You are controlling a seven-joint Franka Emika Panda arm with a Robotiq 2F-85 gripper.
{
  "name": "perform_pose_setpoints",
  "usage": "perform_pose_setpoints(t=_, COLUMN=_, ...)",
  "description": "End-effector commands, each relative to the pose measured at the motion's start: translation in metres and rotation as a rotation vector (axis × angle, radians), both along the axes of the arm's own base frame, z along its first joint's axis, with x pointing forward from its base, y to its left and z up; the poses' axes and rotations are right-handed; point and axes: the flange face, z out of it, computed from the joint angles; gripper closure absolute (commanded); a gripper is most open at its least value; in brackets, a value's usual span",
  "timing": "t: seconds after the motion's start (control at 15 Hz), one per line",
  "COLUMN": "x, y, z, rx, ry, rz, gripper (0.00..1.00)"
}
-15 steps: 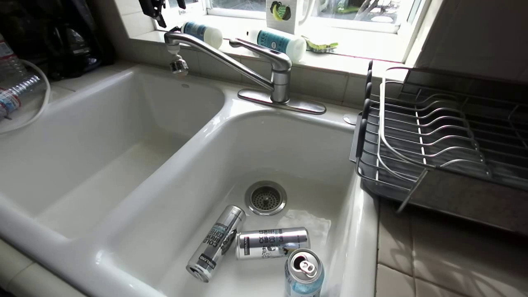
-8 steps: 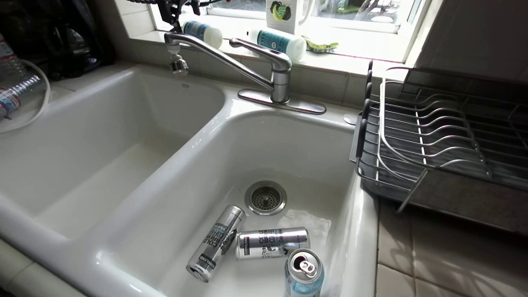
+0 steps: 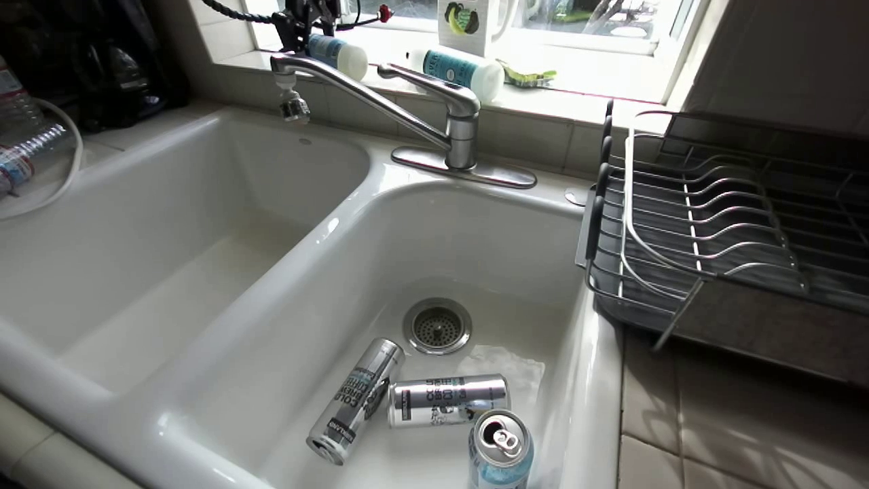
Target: Place the soap dispensers right side up
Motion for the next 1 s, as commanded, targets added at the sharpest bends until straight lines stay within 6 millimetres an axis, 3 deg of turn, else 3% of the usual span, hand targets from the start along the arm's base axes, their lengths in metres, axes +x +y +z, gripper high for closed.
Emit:
perform_pose_setpoints(t=0.0, x=0.002, y=-0.008, z=0.007, rx=0.022, ry=0.016, rz=-0.022, gripper=0.52)
perform_pose_setpoints(t=0.53, x=-0.017, y=-0.047, z=0.037, rx=0.363, ry=-0.016, rz=-0.121, gripper=0.54)
perform_pose_setpoints(t=0.73, x=-0.025, y=-0.060, z=0.029, rx=0.507, ry=-0.044, rz=-0.175, gripper=0.54)
perform_pose_setpoints(t=0.93, x=-0.035, y=-0.067, z=0.008, rx=0.614, ry=-0.085, rz=-0.207, gripper=0.54)
